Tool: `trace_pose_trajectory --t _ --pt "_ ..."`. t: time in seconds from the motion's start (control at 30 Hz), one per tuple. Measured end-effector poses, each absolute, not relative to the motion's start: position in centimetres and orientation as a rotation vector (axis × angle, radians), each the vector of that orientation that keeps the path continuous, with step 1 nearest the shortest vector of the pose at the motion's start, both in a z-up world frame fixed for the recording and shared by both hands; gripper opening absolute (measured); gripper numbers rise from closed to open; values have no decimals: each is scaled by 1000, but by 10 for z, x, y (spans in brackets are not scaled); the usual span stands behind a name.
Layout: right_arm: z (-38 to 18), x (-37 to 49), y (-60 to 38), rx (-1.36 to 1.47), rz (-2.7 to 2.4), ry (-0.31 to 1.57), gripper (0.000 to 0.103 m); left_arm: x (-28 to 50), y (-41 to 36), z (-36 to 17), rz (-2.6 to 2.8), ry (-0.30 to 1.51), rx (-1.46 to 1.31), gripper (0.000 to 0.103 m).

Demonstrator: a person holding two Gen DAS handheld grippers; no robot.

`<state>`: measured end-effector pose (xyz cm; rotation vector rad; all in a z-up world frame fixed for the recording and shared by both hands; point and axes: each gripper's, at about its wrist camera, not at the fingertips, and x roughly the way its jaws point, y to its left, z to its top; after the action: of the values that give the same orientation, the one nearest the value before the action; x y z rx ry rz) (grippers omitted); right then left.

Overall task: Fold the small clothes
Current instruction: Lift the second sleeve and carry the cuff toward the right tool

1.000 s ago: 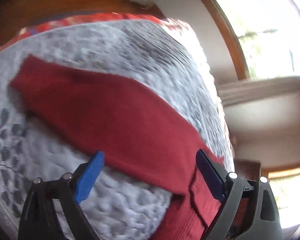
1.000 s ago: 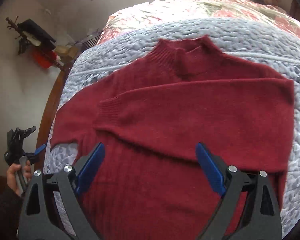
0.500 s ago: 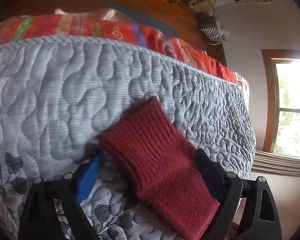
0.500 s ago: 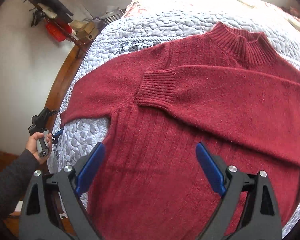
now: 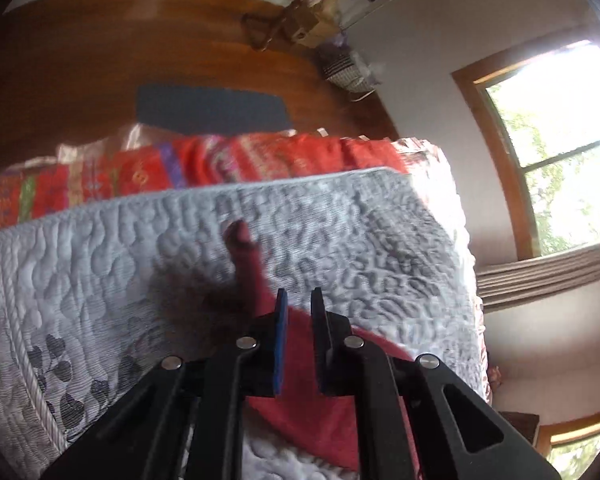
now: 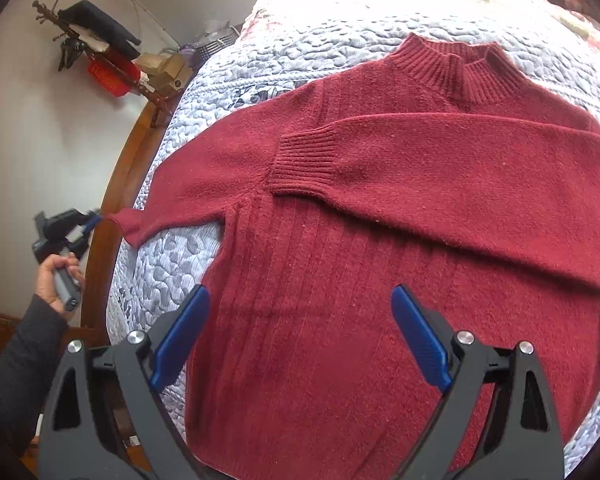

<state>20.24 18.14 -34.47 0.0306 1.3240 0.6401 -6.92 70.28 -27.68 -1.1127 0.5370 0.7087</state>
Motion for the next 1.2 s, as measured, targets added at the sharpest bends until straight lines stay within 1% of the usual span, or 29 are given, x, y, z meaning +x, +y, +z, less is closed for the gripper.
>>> trace_pose_trajectory --t 0.1,0.2,0.23,0.3,0.33,0.37,0.4,0.43,0.47,0.57,0.63,0.73,0.83,0.87,0.9,0.93,1.0,1.1,1.2 --pt "-340 201 168 66 622 1321 91 -49 677 -212 623 487 -964 10" --pt "-334 200 155 97 608 1310 91 -26 648 -160 537 448 -852 10" --pt "-332 200 150 105 601 1307 91 -21 639 -149 510 434 -834 11" --pt "-329 199 141 124 595 1300 91 -23 631 -143 498 416 -851 12" --pt "-328 198 136 130 590 1298 91 -28 632 -148 515 417 -872 13" --pt "-328 198 133 132 586 1298 91 -35 637 -163 526 425 -929 19" --pt "-330 197 131 129 581 1300 91 -45 643 -183 547 441 -995 41" --pt "-332 197 128 121 573 1308 91 -56 651 -207 575 454 -1064 66" --pt "-335 196 126 114 563 1318 91 -65 661 -235 589 477 -1152 70" --pt "-345 192 125 107 543 1346 91 -88 686 -316 667 553 -1354 69" --pt "-352 188 129 92 539 1365 91 -99 699 -354 720 565 -1425 69" --pt "-363 182 140 66 543 1396 91 -104 714 -389 788 602 -1451 70" --pt "-371 179 151 59 557 1419 91 -102 726 -408 811 608 -1474 70" --pt "-373 178 155 56 564 1422 91 -101 730 -409 812 604 -1466 69" --pt "-374 178 159 52 570 1425 91 -100 734 -411 816 609 -1459 63" --pt "-375 177 162 50 576 1429 91 -98 737 -412 824 619 -1449 40" --pt "-377 175 168 48 586 1436 91 -92 742 -411 826 654 -1421 9" --pt "-375 174 173 53 599 1439 91 -88 740 -395 826 654 -1356 8" --pt "-371 173 173 63 607 1428 91 -81 733 -367 815 626 -1284 8"
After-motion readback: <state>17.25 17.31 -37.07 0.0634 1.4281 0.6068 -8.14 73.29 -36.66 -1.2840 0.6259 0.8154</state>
